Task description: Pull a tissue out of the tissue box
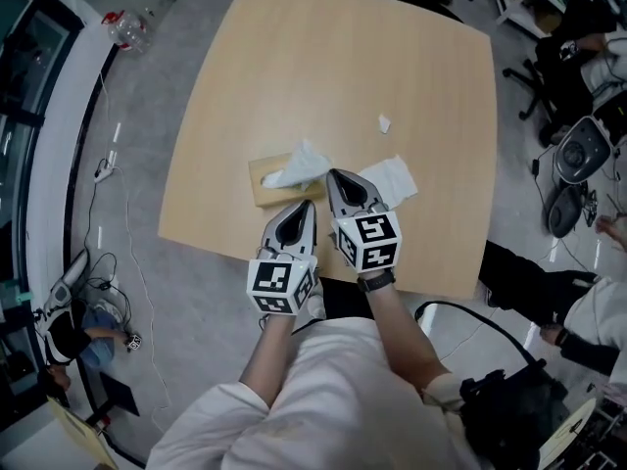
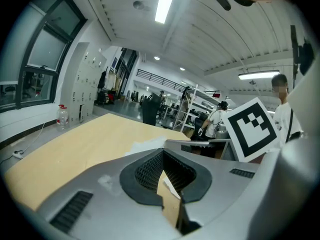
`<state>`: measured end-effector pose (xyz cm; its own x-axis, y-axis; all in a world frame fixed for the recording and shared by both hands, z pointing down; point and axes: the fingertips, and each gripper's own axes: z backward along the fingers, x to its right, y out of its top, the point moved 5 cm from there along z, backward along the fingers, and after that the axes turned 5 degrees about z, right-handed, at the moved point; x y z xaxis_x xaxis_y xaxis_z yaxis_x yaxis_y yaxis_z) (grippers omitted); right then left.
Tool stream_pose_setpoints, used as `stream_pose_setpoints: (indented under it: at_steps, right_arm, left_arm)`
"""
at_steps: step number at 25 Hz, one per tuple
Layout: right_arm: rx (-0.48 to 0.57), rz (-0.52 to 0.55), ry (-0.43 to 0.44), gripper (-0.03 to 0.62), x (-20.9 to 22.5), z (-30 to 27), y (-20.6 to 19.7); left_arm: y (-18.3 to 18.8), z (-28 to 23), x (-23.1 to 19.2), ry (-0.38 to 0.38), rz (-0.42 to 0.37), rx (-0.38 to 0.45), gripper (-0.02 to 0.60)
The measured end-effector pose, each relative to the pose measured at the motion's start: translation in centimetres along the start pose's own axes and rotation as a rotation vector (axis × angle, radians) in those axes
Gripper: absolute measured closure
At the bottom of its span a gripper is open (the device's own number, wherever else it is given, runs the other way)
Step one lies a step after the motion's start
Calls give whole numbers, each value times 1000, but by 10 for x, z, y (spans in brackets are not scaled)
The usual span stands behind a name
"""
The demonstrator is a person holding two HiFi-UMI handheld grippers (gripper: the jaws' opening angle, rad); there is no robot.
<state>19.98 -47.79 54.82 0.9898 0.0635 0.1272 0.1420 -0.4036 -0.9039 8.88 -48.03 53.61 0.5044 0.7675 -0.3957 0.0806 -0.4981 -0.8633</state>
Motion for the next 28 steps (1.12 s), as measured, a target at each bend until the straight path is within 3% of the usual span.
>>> stream_pose_setpoints:
  at_steps: [6, 15, 23, 28]
  right_arm:
    - [58, 52, -96, 589, 24, 34, 19]
    - [-80, 38, -257, 589, 77, 69, -45]
    - [-137, -26, -309, 587, 96, 94, -73]
    - [-92, 43, -340, 586, 82, 123, -53]
  left_arm:
    - [-7, -3, 21, -44, -18, -20, 580]
    - [-26, -8, 52, -97, -49, -63, 580]
    - [-27, 9, 72, -108, -101, -67, 580]
    - [-17, 50, 74, -73, -125, -6, 580]
